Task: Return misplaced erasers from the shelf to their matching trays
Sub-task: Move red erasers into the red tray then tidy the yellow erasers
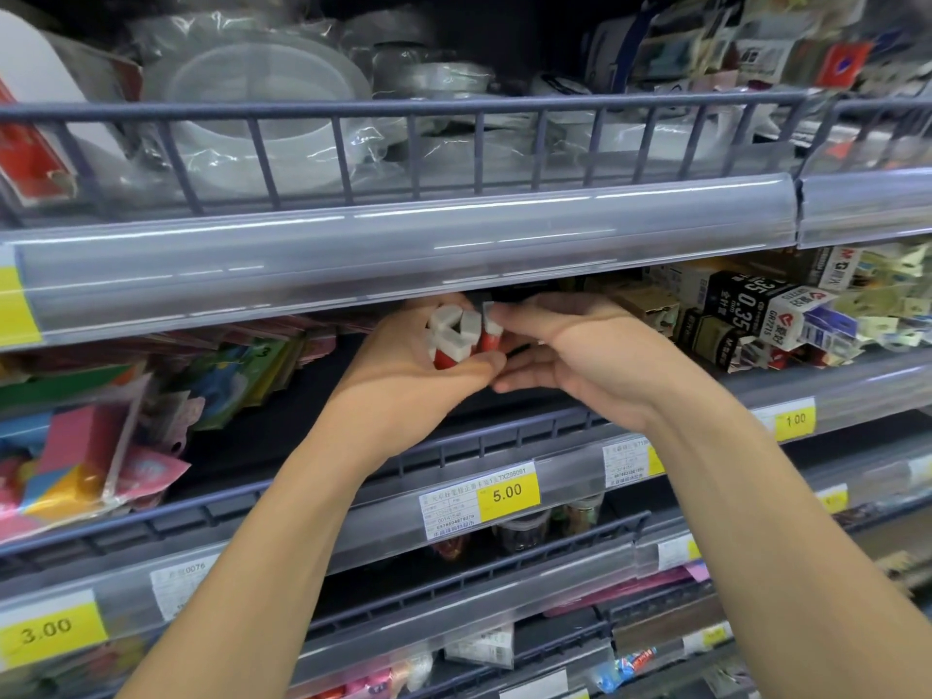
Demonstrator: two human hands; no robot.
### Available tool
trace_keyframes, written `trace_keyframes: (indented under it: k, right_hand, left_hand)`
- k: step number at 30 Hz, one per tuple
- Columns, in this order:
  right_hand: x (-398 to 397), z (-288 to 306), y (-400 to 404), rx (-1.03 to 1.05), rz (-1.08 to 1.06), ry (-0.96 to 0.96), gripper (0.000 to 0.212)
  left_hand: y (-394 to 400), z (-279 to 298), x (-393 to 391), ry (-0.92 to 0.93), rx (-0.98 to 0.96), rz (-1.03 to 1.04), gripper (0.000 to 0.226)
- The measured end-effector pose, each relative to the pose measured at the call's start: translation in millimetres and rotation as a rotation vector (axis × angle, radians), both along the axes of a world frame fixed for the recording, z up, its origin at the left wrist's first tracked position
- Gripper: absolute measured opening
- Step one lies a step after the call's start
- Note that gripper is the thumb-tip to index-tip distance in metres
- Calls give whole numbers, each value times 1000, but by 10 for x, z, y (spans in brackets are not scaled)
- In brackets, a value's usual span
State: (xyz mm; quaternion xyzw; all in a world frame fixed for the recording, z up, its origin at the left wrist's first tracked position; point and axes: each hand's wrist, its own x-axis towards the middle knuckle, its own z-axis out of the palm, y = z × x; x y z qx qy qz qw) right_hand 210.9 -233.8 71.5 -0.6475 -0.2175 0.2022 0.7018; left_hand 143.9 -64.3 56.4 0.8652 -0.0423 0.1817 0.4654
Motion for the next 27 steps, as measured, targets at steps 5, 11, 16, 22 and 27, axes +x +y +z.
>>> trace_keyframes:
  k: [5, 11, 16, 22, 27]
  right_hand:
    - [-36, -62, 76, 35, 73, 16, 31]
    - [-49, -58, -17, -55, 163, 17, 32]
    - [253, 70, -226, -281, -273, -256, 12]
    - [739, 34, -367, -1103, -297, -665, 44]
    - [774, -62, -304, -1137, -186, -732, 49]
  left_hand:
    - [8, 16, -15, -15, -6, 47, 16]
    - [-36, 59, 38, 95, -111, 45, 20]
    - [6, 17, 29, 129, -164, 60, 25]
    - [23, 18, 35, 119, -120, 72, 28]
    - [18, 7, 30, 107, -129, 71, 35]
